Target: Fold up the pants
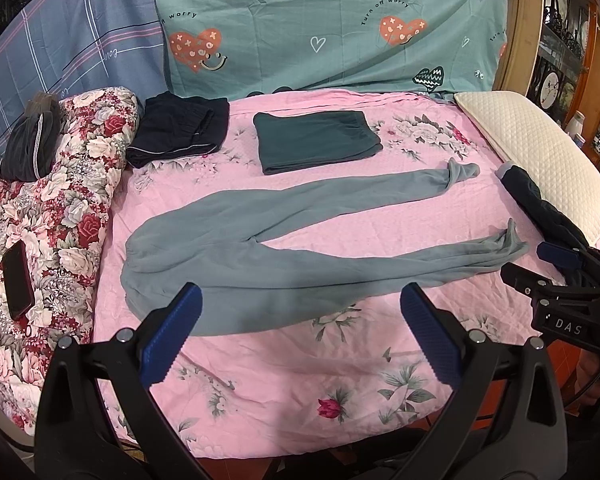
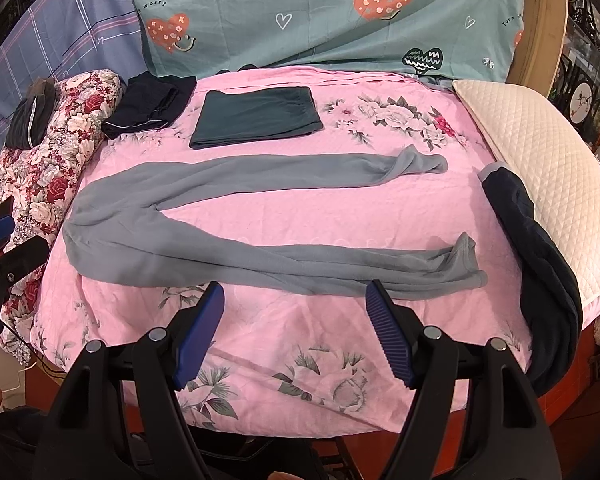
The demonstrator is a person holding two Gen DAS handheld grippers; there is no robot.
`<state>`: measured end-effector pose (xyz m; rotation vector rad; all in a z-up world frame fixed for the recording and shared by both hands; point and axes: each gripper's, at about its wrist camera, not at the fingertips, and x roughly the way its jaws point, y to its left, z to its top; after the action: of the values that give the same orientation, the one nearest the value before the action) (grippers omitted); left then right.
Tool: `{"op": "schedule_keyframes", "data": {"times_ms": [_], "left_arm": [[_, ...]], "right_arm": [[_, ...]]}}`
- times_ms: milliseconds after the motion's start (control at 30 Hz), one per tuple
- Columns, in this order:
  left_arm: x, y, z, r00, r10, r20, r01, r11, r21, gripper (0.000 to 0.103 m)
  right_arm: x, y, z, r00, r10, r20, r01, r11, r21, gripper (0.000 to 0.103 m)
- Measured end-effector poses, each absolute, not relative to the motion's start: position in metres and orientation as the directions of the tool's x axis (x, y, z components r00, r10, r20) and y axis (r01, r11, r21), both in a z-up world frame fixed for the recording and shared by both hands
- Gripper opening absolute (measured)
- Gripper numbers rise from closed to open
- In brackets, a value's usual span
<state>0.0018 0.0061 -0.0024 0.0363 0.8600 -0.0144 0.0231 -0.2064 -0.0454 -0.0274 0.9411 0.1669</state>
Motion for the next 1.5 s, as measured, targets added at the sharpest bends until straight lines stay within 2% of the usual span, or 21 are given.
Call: {"op": "schedule_keyframes", "data": {"times_ms": [1500], "left_arm": [[0.0117, 0.0068, -0.0083, 0.643, -0.007, -0.766, 0.039, 0.999, 0.023, 0.101]], "right_arm": [[0.0276, -0.2014, -0.0489, 0.569, 0.124, -0.813, -0.152, 0.987, 0.044, 0.073]]}}
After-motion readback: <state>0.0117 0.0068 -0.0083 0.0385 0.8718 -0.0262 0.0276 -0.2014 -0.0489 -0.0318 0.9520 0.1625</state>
